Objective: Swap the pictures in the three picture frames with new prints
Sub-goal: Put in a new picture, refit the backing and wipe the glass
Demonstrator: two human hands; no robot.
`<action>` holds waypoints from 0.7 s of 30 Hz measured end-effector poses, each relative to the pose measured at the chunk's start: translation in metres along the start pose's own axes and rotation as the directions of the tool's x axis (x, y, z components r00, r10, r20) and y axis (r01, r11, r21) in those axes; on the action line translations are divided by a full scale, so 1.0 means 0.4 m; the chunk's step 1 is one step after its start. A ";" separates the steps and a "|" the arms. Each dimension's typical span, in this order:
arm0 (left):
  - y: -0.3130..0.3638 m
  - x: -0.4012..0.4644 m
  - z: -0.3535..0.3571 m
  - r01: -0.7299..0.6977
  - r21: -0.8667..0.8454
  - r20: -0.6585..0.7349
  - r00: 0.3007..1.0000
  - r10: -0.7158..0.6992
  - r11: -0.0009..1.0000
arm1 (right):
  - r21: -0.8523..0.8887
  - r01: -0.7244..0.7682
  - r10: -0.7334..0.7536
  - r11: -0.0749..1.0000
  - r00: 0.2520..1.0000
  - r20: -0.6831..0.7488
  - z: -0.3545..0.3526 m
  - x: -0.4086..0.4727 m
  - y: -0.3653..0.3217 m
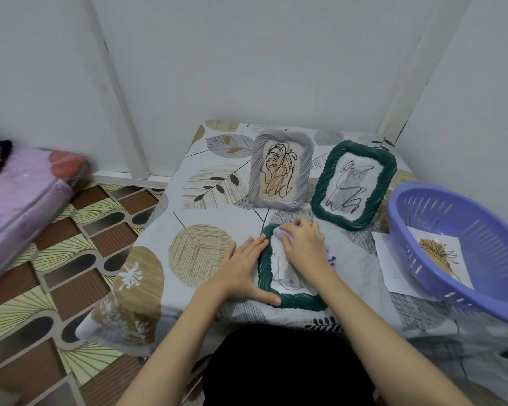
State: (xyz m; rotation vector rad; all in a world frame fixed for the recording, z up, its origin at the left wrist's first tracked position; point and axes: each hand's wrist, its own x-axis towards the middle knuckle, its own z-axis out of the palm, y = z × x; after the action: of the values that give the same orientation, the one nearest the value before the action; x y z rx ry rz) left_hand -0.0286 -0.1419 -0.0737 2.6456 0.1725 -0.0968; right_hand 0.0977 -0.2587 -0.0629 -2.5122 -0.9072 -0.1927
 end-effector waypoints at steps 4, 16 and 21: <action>-0.001 0.001 0.001 0.005 0.001 -0.003 1.000 -0.005 1.000 | 0.125 0.068 -0.075 0.990 0.996 0.054 -0.003 -0.032 -0.015; 0.004 -0.002 -0.002 0.017 0.004 0.022 1.000 -0.017 1.000 | -0.055 0.279 -0.281 0.959 0.960 -0.020 -0.032 -0.157 0.021; 0.012 -0.007 -0.009 0.027 -0.007 0.030 0.999 -0.027 1.000 | -0.035 0.105 -0.104 0.994 0.994 0.016 -0.041 -0.088 0.009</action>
State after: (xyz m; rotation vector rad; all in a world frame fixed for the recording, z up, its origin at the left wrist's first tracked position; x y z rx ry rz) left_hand -0.0304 -0.1448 -0.0679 2.6330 0.1988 -0.1440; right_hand 0.0731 -0.2890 -0.0597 -2.5028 -1.0509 -0.2267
